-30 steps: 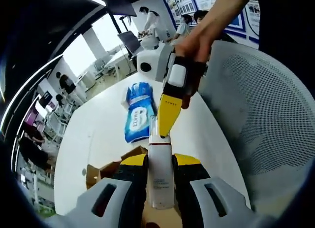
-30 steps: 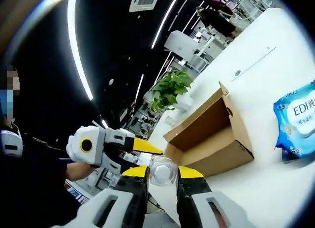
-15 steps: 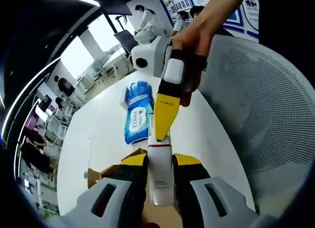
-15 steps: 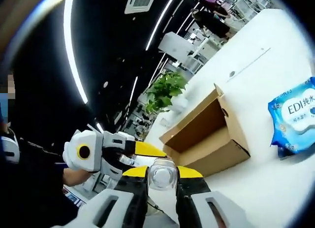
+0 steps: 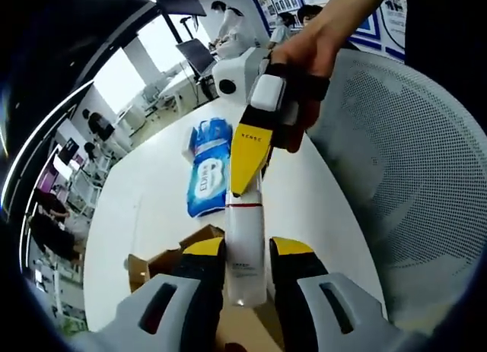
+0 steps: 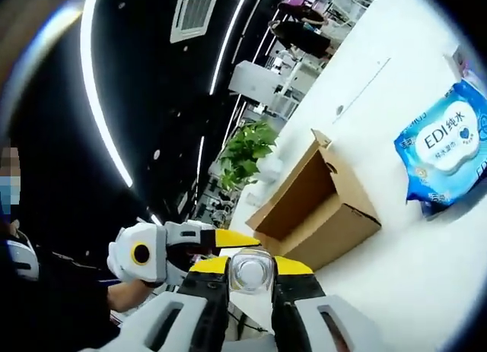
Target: Operate the shoe box by opening the lid, removing the specified soft item, and placing it in the target area until the item is outside and the box remains undamaged.
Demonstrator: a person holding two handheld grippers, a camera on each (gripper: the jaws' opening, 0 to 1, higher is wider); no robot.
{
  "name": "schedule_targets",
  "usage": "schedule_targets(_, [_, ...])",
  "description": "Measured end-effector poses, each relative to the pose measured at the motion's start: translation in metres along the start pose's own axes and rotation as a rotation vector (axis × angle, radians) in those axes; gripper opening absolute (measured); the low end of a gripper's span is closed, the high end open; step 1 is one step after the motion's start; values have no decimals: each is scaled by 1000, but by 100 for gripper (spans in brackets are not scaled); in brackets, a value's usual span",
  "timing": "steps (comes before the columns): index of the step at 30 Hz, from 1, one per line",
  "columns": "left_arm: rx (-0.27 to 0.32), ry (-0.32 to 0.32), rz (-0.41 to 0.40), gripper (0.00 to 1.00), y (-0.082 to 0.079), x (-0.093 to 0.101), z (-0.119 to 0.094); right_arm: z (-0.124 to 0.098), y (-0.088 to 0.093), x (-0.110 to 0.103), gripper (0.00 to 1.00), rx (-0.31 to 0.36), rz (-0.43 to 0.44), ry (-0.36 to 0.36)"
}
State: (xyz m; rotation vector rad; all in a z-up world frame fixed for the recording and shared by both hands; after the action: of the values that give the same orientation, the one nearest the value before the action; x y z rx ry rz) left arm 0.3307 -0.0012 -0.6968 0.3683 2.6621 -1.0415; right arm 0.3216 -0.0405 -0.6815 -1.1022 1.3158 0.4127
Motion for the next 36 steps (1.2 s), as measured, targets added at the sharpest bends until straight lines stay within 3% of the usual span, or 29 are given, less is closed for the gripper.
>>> schedule_targets(9, [32, -39, -108, 27, 2, -5, -6, -17, -6, 6, 16, 16, 1, 24])
schedule_targets(18, [101, -113, -338, 30, 5, -11, -16, -37, -17, 19, 16, 73, 23, 63])
schedule_targets(23, [91, -173, -446, 30, 15, -9, -24, -45, -21, 26, 16, 84, 26, 88])
schedule_targets(26, [119, -208, -537, 30, 18, -9, -29, -52, -25, 30, 16, 101, 28, 103])
schedule_targets(36, [116, -320, -704, 36, 40, -2, -43, -76, -40, 43, 16, 144, 43, 134])
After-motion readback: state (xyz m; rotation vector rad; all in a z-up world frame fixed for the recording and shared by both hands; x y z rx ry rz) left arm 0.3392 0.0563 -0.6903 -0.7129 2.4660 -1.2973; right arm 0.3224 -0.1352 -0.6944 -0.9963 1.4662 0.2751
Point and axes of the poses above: the point that each gripper's makers call its tool centre point, and the gripper's own axes: z roughly forward along the fingers, x roughly to its right, y roughly out of its underside, the point moved 1 cm from there along -z, roughly backward along the fingers, and after that the axes turned 1 degree about x, right-handed, at the moved point
